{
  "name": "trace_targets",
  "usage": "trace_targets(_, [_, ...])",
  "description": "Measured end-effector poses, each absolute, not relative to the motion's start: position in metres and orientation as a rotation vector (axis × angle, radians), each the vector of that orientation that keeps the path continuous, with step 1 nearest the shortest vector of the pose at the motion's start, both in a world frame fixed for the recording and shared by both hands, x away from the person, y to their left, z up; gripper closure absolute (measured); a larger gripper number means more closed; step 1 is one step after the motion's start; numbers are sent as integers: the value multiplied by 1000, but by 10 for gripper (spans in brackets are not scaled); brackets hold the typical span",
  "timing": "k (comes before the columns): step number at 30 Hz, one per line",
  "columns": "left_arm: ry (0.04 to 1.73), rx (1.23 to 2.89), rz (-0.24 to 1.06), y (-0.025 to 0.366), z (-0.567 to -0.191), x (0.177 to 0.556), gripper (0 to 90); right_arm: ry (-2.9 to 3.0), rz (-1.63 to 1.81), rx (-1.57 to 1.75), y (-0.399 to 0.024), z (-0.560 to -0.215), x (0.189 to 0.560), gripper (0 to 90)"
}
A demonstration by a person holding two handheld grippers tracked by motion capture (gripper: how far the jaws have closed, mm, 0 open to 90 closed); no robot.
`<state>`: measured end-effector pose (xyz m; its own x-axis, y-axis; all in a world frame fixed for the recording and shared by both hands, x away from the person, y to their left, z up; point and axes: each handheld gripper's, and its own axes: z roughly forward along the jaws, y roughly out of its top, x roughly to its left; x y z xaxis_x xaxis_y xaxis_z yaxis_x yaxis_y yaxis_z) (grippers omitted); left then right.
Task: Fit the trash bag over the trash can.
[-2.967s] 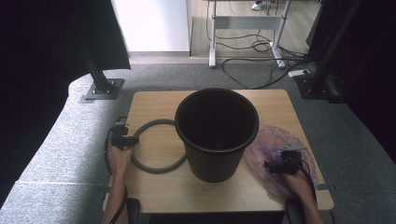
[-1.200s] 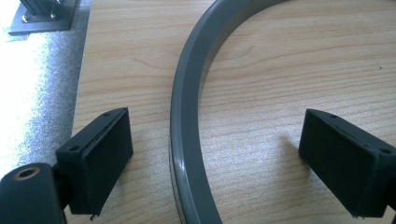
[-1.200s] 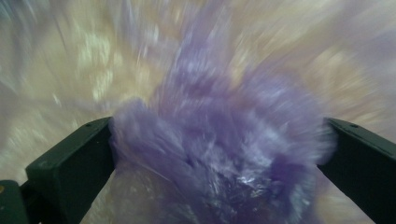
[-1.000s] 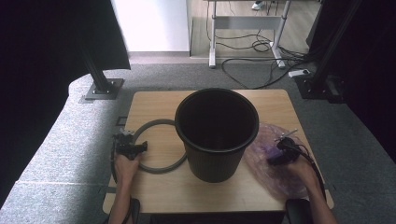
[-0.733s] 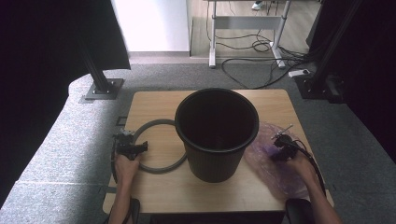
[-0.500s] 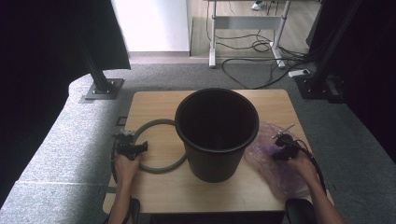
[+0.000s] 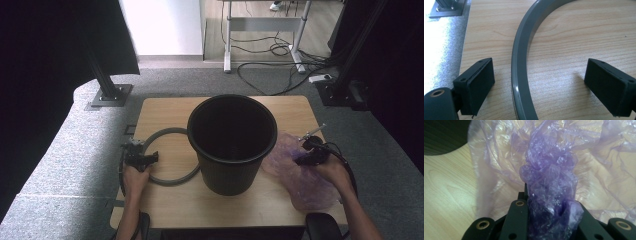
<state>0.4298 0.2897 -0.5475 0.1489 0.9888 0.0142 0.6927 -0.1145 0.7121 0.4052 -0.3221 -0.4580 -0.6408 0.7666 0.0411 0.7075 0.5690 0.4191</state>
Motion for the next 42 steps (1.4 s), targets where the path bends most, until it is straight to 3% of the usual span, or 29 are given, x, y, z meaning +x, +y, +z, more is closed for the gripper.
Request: trace_targets(42, [1602,1870,684,289,-547,430,89,2594,803,1139,-339,-309,390,794])
